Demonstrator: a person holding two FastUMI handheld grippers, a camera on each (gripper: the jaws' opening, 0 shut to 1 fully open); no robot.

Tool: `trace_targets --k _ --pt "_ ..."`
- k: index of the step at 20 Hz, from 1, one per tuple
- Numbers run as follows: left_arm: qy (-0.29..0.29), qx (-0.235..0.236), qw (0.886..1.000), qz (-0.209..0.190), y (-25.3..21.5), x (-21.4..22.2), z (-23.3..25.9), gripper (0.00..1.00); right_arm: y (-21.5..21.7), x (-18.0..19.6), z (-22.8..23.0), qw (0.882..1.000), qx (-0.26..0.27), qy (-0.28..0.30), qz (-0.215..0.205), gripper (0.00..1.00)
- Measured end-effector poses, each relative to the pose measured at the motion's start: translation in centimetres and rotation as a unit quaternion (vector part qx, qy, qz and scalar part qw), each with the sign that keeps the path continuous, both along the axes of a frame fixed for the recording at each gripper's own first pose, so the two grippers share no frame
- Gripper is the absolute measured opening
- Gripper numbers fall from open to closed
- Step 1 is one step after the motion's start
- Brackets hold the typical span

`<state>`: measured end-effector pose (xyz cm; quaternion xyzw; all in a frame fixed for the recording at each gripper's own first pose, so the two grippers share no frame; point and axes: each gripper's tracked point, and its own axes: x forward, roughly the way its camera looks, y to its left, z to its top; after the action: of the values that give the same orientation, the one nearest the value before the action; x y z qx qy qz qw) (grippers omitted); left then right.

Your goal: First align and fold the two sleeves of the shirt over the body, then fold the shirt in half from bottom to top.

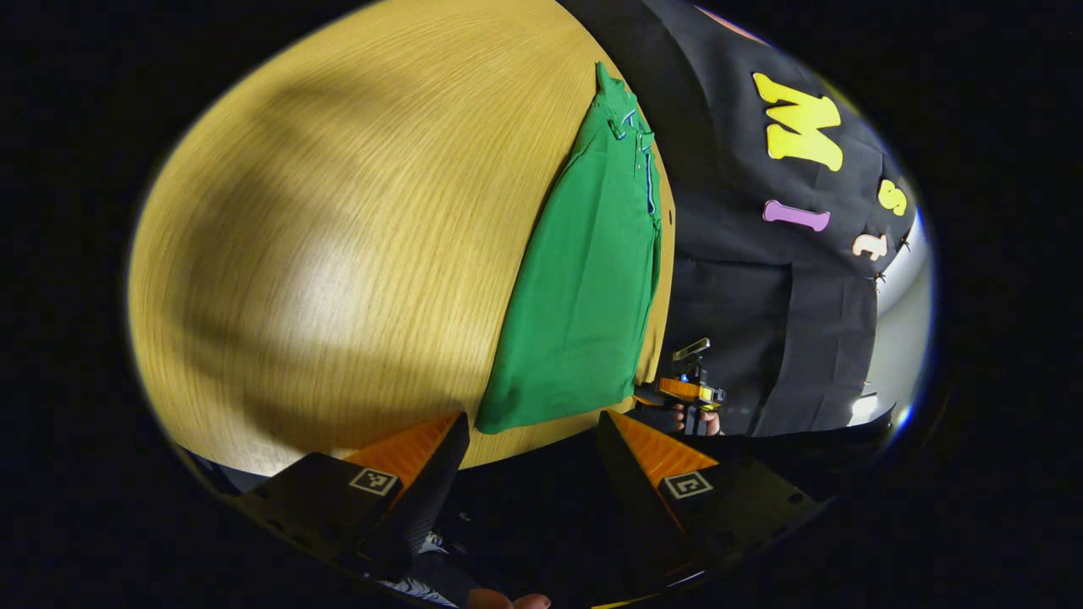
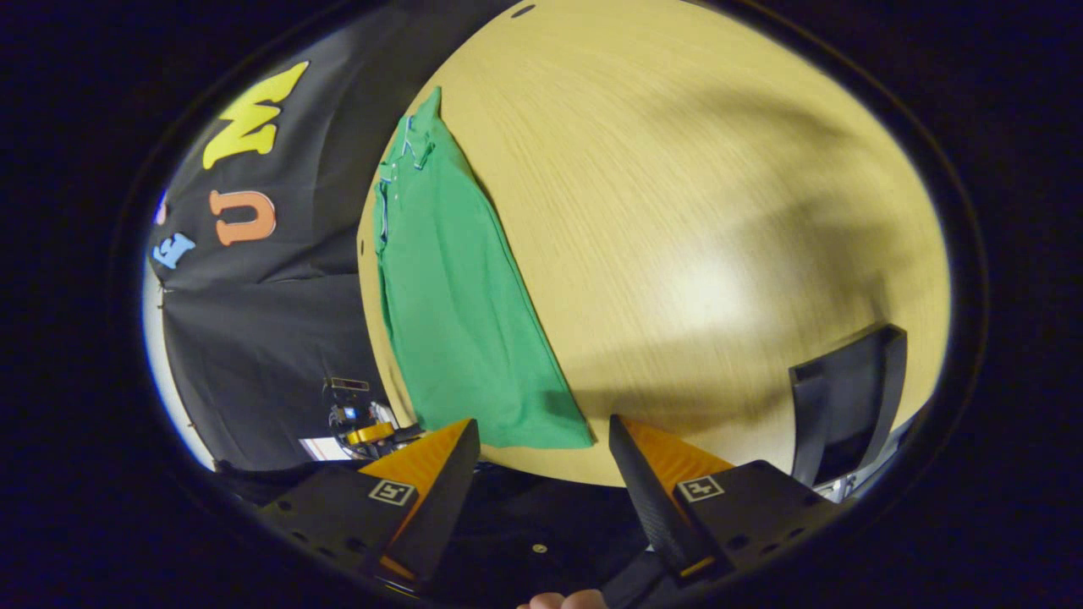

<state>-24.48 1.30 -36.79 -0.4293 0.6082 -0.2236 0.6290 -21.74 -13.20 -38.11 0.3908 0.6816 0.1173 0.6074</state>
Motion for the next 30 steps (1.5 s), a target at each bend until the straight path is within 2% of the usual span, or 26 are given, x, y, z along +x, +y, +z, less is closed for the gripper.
trace_targets --k 1,7,9,10,11,13,14,15,16,17,18,19,20,22,25,26,30 --pt "0.0 -0.007 1.0 0.004 -0.3 0.3 0.2 0.95 0.3 0.0 0.1 1.0 0.007 0.001 -0.004 0.95" --pt "-0.019 -0.025 0.999 0.003 -3.0 2.1 -0.1 0.93 1.7 0.3 0.1 1.0 0.02 -0.003 -0.006 0.95" --pt "-0.016 -0.013 1.0 -0.009 -4.1 2.4 -0.9 0.92 2.3 0.3 0.1 1.0 0.021 -0.006 -0.001 0.92" --pt "-0.011 -0.01 1.0 -0.012 -4.5 2.3 -1.2 0.87 2.8 0.4 0.1 1.0 0.022 -0.009 0.003 0.92" --pt "-0.007 -0.012 1.0 -0.015 -4.9 2.4 -1.3 0.73 3.3 0.6 -0.2 1.0 0.016 -0.011 0.008 0.95" --pt "0.001 -0.009 1.0 -0.018 -5.6 2.5 -1.6 0.63 5.0 1.2 -0.7 1.0 0.011 -0.013 0.018 0.81" --pt "0.007 -0.006 1.0 -0.014 -5.7 2.6 -1.8 0.53 5.9 1.7 -1.1 1.0 0.011 -0.013 0.019 0.72" --pt "0.015 0.0 1.0 -0.01 -6.0 2.8 -2.2 0.53 6.4 1.9 -1.4 1.0 0.01 -0.013 0.019 0.66" --pt "0.023 0.006 1.0 -0.005 -6.2 3.1 -2.6 0.47 6.8 2.0 -1.8 1.0 0.007 -0.013 0.02 0.58" --pt "0.03 0.012 0.999 0.001 -6.5 3.2 -2.9 0.32 7.0 2.0 -1.9 1.0 0.007 -0.013 0.017 0.52" --pt "0.036 0.017 0.999 0.008 -6.7 3.4 -3.1 0.21 7.3 2.1 -2.0 1.0 0.012 -0.011 0.011 0.47" --pt "0.041 0.016 0.999 0.015 -6.9 3.7 -2.9 0.12 7.6 2.1 -1.8 1.0 0.015 -0.011 0.009 0.47" --pt "0.047 0.02 0.999 0.019 -7.1 3.8 -2.9 0.08 7.6 2.1 -2.9 1.0 -0.009 -0.01 0.018 0.46" --pt "0.053 0.034 0.998 0.016 -7.5 3.8 -2.9 0.03 8.0 1.6 -2.6 1.0 0.0 -0.003 0.013 0.07" --pt "0.038 0.033 0.998 0.023 -8.3 4.9 -1.2 0.03 9.8 1.0 -2.2 1.0 0.01 -0.014 0.021 0.06" --pt "0.03 0.031 0.999 0.026 -8.8 5.4 -0.3 0.03 9.6 1.6 -1.9 1.0 0.011 -0.019 0.015 0.01" --pt "-0.018 0.041 0.999 0.013 -10.1 6.5 2.4 0.03 9.7 4.7 1.5 0.998 0.037 -0.042 -0.014 0.0"
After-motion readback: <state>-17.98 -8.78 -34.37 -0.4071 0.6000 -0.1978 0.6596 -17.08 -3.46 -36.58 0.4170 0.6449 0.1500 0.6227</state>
